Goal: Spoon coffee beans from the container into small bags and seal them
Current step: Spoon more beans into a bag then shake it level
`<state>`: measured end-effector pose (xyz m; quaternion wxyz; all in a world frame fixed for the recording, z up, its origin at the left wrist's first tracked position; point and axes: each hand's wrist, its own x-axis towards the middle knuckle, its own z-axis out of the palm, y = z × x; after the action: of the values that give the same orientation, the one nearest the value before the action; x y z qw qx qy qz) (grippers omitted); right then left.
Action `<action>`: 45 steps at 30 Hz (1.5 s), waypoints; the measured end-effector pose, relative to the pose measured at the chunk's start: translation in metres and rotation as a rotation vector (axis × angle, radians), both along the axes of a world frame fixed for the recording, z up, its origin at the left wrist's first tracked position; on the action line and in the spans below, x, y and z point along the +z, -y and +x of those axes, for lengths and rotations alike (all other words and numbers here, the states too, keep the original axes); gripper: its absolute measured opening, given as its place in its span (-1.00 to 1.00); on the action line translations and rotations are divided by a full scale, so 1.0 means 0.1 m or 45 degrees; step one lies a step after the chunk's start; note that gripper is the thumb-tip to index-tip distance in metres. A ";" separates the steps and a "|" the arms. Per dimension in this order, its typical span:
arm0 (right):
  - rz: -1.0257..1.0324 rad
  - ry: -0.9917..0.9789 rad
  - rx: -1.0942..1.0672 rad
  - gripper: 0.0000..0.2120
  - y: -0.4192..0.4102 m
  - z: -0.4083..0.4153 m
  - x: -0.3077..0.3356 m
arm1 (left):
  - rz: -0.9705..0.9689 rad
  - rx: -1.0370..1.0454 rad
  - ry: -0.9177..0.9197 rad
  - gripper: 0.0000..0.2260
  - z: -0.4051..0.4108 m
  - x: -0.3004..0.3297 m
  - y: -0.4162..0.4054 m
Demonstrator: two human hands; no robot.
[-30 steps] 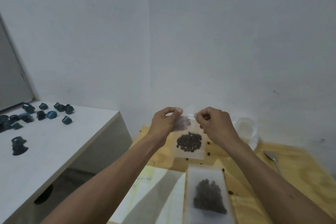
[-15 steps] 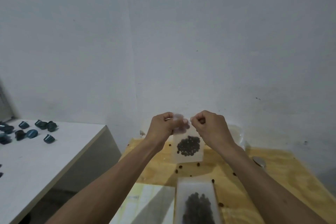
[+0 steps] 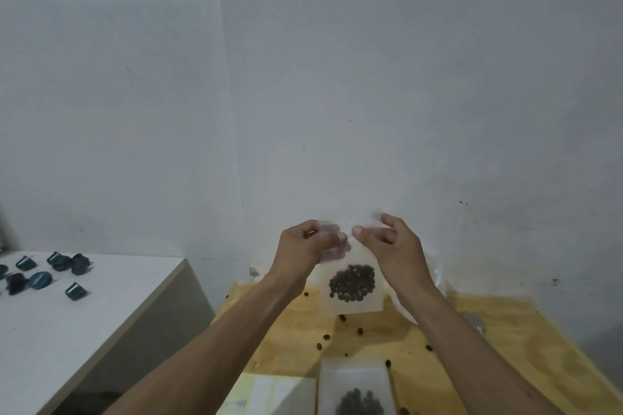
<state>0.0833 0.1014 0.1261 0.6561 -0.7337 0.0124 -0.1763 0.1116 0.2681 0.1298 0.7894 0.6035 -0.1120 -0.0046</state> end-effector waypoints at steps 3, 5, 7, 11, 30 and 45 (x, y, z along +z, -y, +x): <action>0.067 0.066 0.042 -0.67 0.02 0.04 0.02 | 0.007 0.010 0.018 -0.78 0.01 0.03 0.01; 0.094 0.076 0.083 -0.68 0.03 0.06 0.02 | 0.015 0.021 0.023 -0.78 0.02 0.04 0.00; 0.071 0.058 0.103 -0.65 0.02 0.08 0.02 | 0.015 0.023 0.016 -0.81 0.03 0.05 0.00; 0.046 0.020 0.065 -0.45 -0.03 0.14 -0.03 | 0.052 0.059 0.021 -0.85 0.04 0.04 -0.03; -0.072 0.070 -0.009 -0.63 -0.21 0.16 -0.10 | 0.101 0.216 0.039 -0.88 0.19 0.00 -0.11; -0.316 -0.153 0.105 -0.62 -0.40 0.37 -0.30 | 0.192 0.218 -0.061 -0.88 0.27 -0.25 -0.41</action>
<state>0.1206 0.1418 0.0963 0.5651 -0.8183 -0.0004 -0.1051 0.1382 0.3095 0.1048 0.7417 0.6683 -0.0406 0.0401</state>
